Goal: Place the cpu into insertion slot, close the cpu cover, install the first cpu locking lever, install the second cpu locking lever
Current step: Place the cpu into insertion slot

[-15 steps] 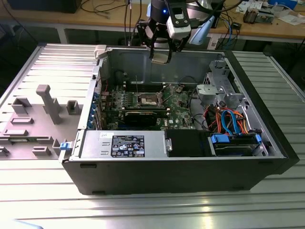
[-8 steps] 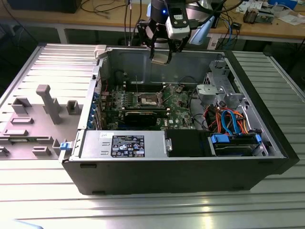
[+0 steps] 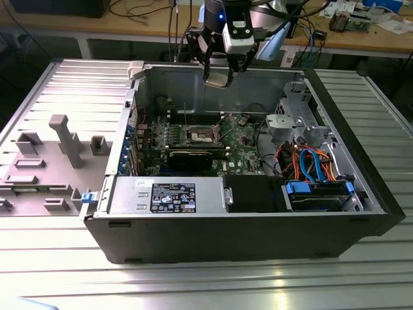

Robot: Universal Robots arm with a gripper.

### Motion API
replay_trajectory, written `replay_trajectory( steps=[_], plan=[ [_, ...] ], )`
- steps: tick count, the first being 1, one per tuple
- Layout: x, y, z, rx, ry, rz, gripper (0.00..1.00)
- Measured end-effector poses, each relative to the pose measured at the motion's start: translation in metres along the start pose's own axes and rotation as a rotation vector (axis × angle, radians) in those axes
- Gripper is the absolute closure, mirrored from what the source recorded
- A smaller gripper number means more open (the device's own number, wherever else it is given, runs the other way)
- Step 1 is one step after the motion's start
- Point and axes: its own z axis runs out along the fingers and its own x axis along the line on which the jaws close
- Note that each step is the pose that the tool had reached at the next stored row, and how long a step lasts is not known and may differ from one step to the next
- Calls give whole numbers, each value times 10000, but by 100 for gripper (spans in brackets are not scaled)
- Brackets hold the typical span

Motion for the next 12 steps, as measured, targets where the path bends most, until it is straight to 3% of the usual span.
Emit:
replay_trajectory(
  steps=[12],
  plan=[
    [0,-1,17,-14,-64,716,46]
  ],
)
